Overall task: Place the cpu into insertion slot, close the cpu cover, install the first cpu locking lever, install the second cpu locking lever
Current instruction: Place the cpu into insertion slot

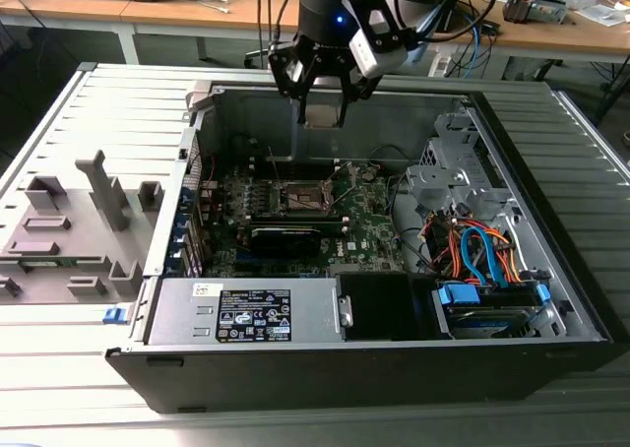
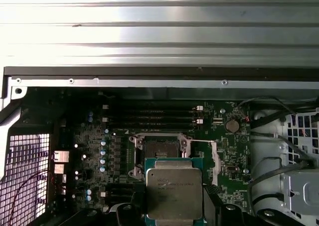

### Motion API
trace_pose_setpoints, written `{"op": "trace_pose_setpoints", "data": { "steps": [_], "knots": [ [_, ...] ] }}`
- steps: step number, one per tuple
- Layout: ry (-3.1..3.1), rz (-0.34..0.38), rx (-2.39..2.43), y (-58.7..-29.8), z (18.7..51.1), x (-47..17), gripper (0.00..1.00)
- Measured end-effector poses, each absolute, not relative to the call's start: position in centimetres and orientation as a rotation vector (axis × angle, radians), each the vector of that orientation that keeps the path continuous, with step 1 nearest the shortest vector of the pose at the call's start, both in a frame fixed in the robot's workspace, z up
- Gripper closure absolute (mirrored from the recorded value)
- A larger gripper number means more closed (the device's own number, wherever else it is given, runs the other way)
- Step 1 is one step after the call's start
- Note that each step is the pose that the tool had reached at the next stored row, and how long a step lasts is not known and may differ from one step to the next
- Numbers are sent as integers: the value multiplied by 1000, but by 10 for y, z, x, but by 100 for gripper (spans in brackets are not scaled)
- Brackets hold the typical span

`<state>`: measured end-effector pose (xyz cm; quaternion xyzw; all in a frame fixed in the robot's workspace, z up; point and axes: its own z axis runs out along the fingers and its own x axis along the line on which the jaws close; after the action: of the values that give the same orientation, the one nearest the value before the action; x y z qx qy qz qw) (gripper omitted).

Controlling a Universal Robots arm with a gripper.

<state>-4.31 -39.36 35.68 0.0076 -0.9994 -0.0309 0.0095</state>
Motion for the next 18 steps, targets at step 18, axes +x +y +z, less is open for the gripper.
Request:
{"op": "trace_pose_setpoints", "data": {
  "steps": [18],
  "knots": [
    [-3121, -95, 27, -398, 354, -46, 46]
  ]
}}
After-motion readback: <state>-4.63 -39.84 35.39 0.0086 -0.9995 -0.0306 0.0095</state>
